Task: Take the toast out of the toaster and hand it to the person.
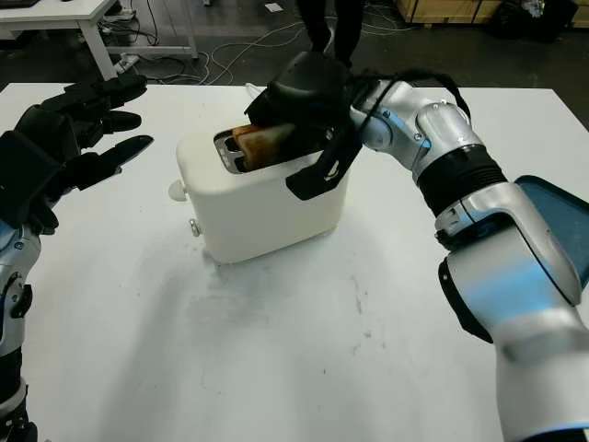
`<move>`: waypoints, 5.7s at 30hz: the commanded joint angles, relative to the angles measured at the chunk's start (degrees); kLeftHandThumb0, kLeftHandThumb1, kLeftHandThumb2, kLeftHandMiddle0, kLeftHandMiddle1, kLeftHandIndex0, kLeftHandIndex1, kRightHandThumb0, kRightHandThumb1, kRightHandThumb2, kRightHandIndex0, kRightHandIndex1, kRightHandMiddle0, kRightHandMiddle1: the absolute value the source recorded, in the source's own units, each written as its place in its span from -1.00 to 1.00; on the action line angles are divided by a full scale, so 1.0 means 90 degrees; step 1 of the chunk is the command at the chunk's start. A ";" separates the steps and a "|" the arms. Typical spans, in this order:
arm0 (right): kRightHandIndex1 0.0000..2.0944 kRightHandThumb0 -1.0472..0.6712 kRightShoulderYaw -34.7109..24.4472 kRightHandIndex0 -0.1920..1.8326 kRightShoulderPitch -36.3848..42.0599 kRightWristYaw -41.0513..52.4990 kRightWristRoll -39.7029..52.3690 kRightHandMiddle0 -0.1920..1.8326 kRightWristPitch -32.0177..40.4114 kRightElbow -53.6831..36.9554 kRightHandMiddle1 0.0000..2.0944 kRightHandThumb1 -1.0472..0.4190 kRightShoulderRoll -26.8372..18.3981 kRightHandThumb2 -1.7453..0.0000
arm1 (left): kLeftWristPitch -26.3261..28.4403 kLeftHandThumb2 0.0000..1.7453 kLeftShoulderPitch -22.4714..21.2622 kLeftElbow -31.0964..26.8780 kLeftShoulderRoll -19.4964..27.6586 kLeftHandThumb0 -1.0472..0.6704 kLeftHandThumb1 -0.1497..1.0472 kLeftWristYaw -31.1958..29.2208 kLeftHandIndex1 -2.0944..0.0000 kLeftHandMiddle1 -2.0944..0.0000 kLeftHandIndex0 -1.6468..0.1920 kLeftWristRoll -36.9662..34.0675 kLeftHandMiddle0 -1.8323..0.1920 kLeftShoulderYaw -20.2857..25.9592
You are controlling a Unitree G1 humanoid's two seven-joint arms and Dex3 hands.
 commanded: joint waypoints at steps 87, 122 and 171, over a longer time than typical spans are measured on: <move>0.67 0.09 -0.3357 -0.21 0.0279 -0.1441 0.3134 -0.48 0.3516 0.2797 0.56 -0.83 0.0501 0.68 | -0.0394 -0.89 0.0102 0.0154 0.0081 -0.58 0.79 -0.0089 0.70 0.08 0.41 0.0085 0.75 0.0097; 0.67 0.07 -0.3567 -0.25 0.0224 -0.1424 0.3213 -0.13 0.3472 0.2799 -0.36 -0.83 0.0553 0.67 | -0.0134 -0.89 0.0129 0.0026 0.0026 -0.56 0.79 -0.0059 0.66 0.13 0.46 0.0018 0.75 0.0157; -1.00 -0.54 -0.3725 -0.81 0.7902 0.0679 0.6749 -0.81 0.3272 -0.6805 -1.00 -0.83 0.2798 0.10 | -0.1444 -0.70 0.2777 -0.0714 -0.2337 -0.55 0.79 0.1593 0.82 0.38 0.51 0.0266 0.74 -0.0410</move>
